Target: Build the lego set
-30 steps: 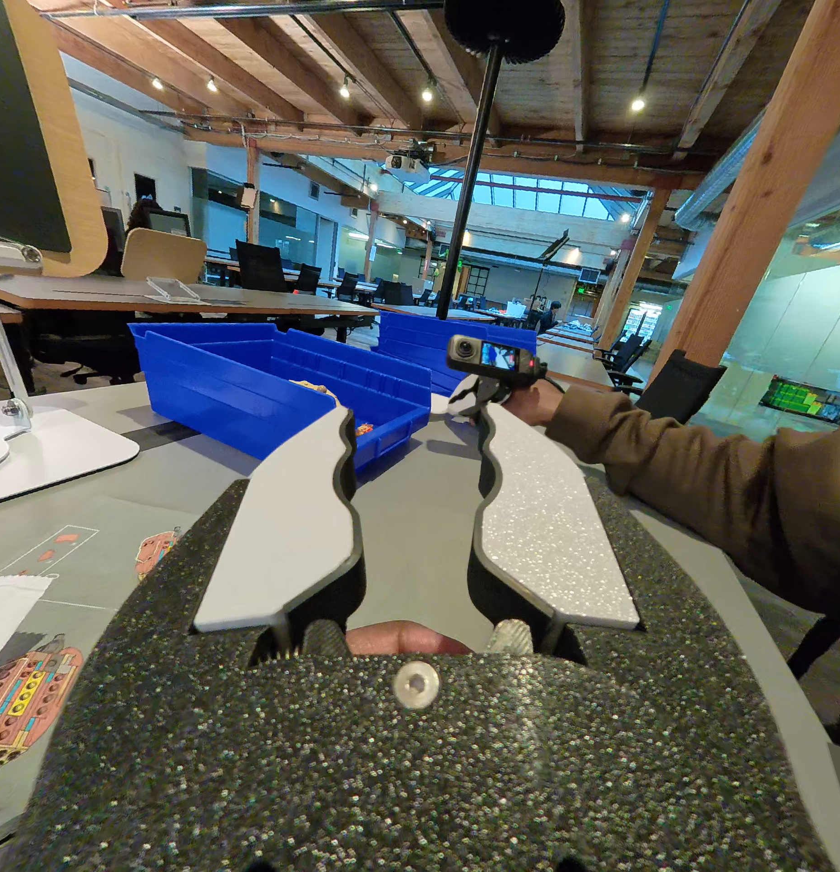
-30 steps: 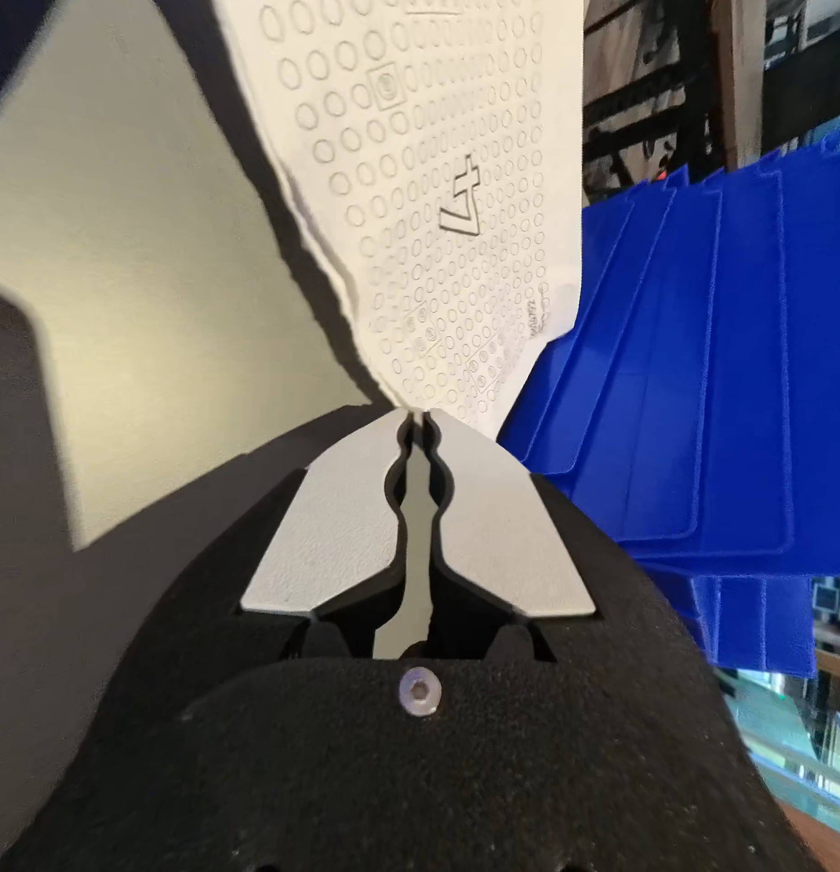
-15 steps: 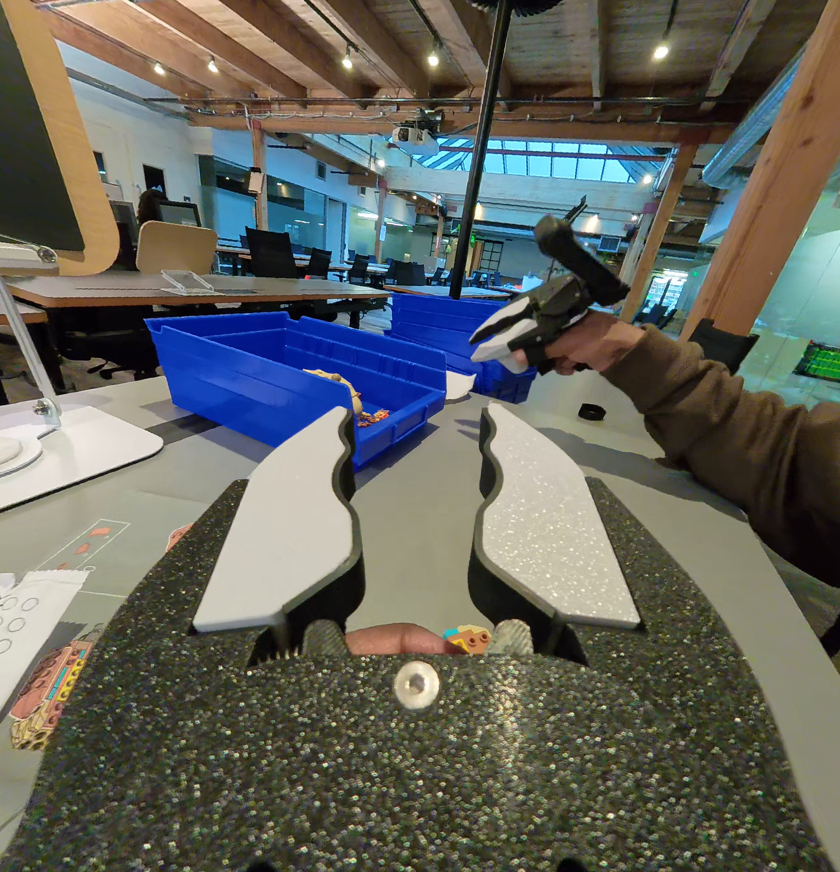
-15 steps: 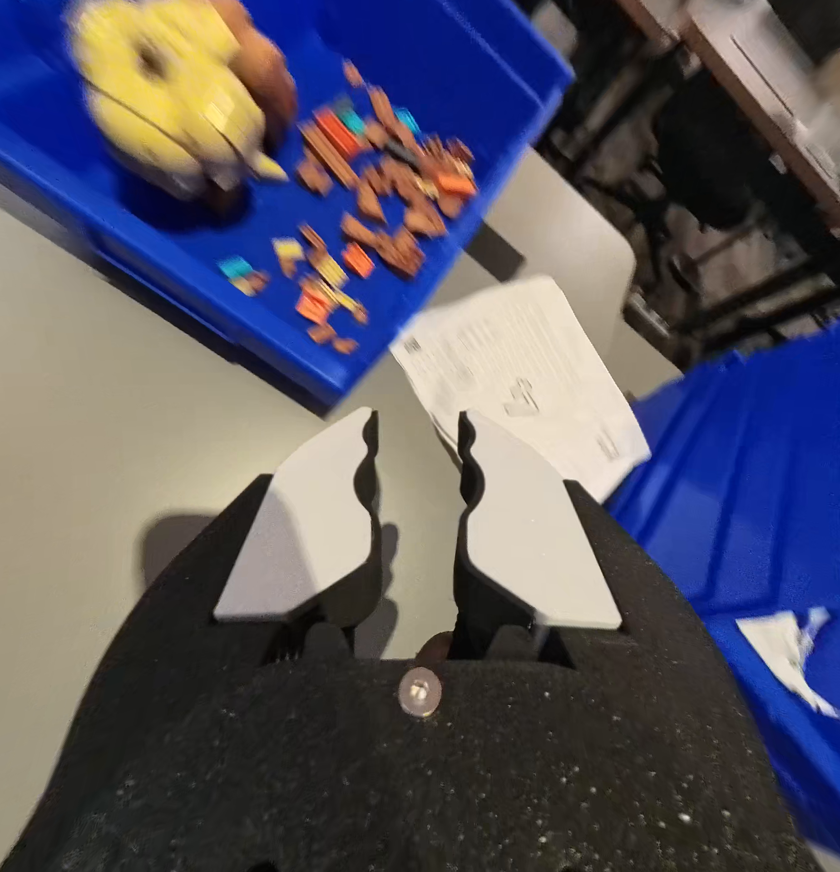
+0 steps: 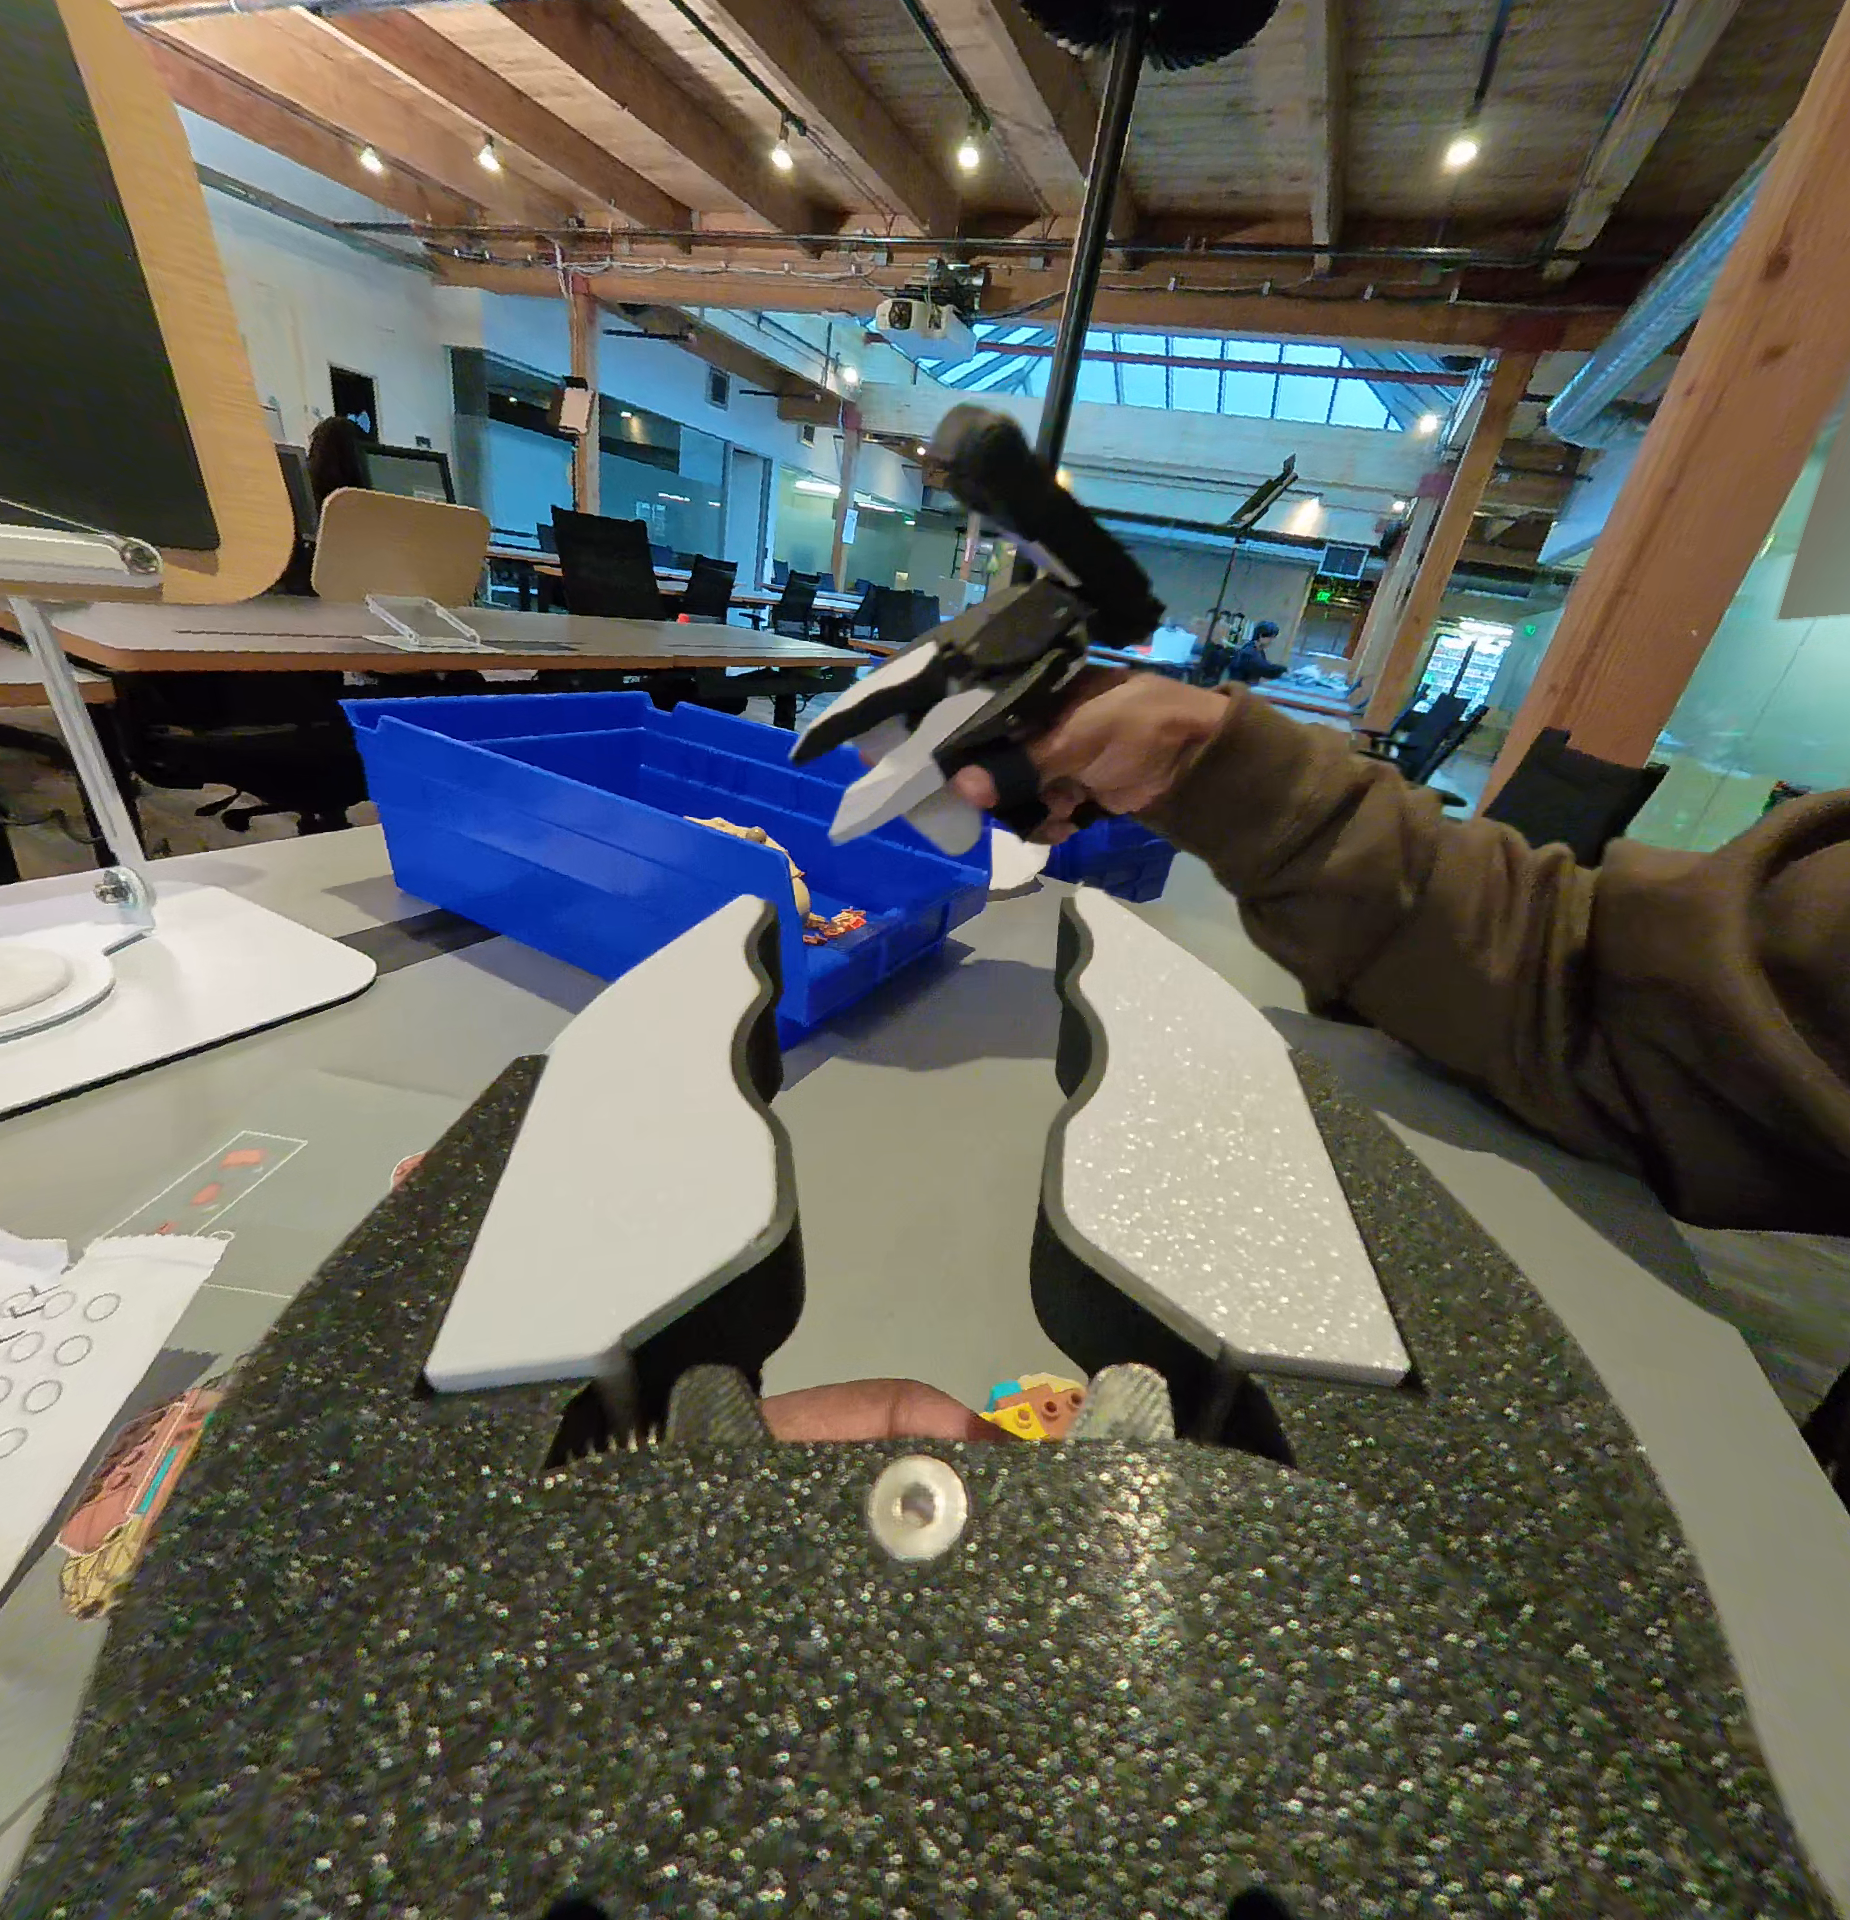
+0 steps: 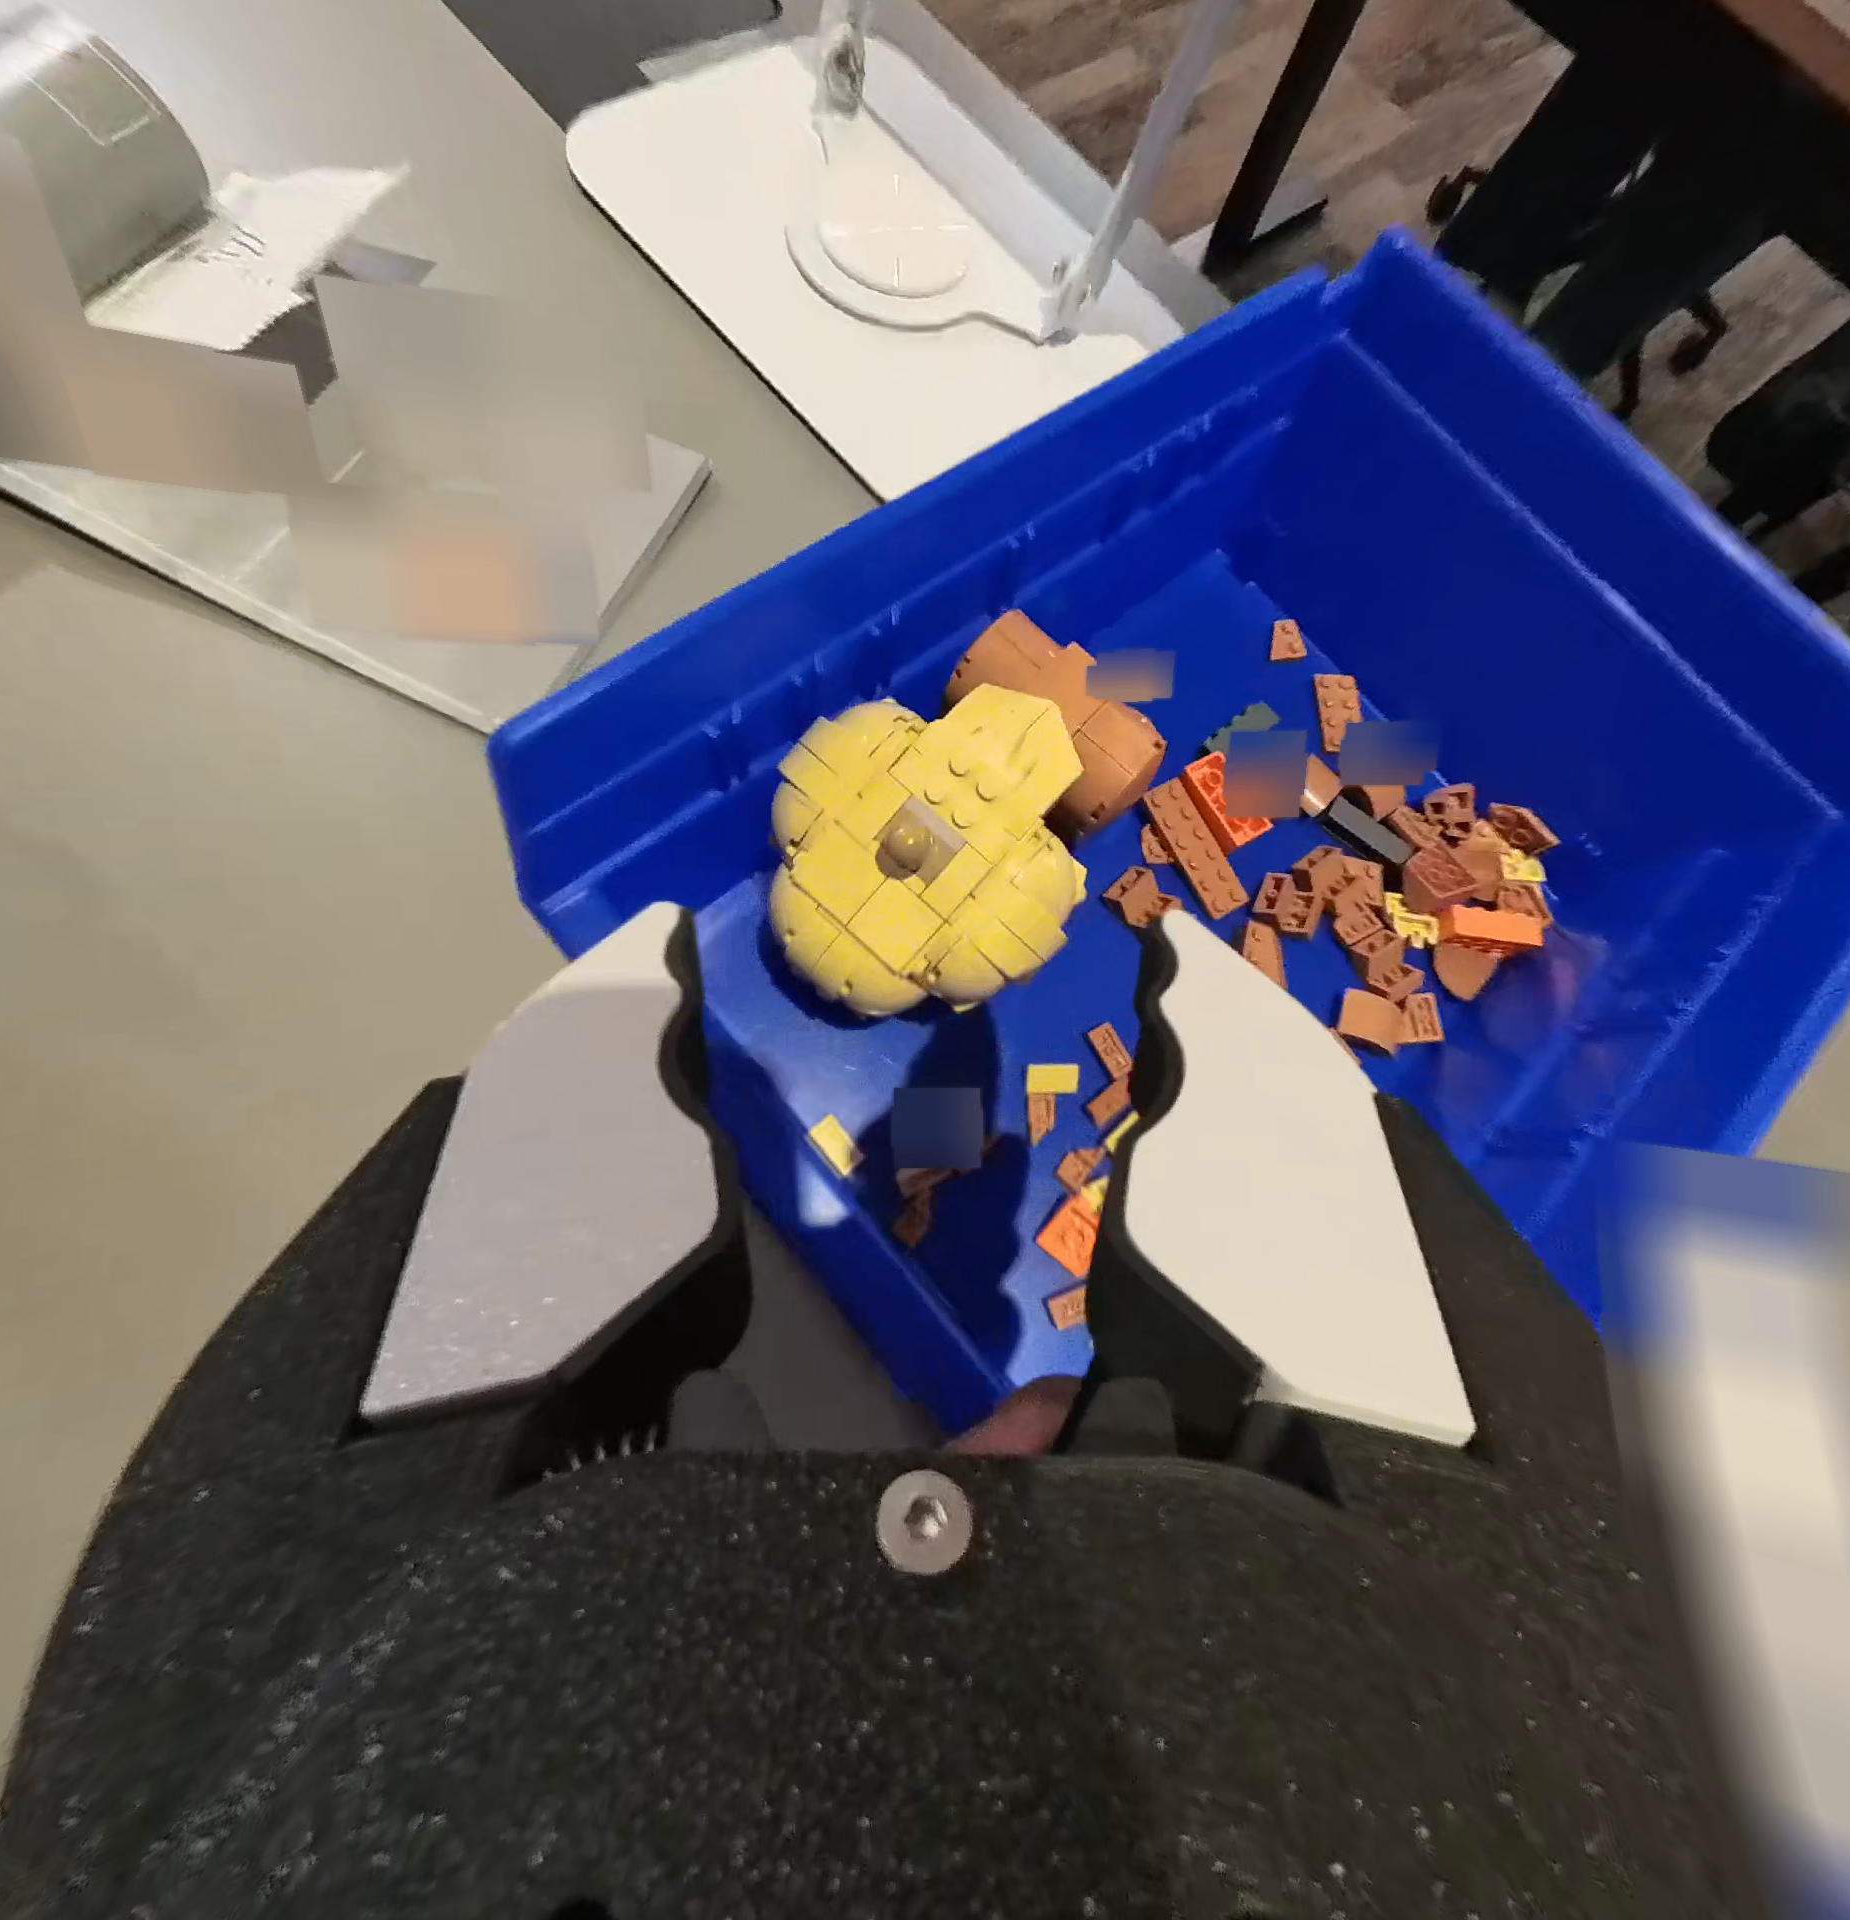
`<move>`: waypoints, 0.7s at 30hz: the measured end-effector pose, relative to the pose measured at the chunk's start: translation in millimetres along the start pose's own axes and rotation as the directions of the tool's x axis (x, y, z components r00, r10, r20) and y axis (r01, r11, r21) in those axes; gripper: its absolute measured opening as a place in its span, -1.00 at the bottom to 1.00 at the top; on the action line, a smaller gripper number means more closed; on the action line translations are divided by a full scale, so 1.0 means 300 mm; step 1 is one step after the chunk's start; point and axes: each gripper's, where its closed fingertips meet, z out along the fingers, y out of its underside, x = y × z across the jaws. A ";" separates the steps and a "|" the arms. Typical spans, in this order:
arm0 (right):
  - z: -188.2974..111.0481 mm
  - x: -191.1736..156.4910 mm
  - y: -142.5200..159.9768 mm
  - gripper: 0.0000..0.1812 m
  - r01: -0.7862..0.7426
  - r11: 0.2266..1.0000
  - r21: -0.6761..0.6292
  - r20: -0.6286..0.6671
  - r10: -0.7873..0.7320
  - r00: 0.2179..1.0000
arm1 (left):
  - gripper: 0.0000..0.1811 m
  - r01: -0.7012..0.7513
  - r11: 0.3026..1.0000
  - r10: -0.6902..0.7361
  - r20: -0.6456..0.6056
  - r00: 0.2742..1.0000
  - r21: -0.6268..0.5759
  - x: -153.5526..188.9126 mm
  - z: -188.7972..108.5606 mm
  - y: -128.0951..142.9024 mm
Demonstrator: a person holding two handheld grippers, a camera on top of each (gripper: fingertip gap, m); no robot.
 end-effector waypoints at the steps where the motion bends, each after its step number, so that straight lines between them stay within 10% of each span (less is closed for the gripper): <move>1: 0.032 0.002 0.012 -0.06 0.003 1.000 -0.030 -0.008 -0.003 1.000 | -0.44 -0.001 1.000 0.001 -0.003 1.000 0.000 0.002 0.000 -0.001; 21: 0.242 -0.002 0.080 0.04 -0.106 0.950 -0.292 0.076 0.133 0.988 | -0.44 0.021 0.998 -0.019 -0.020 1.000 0.056 0.022 -0.011 -0.049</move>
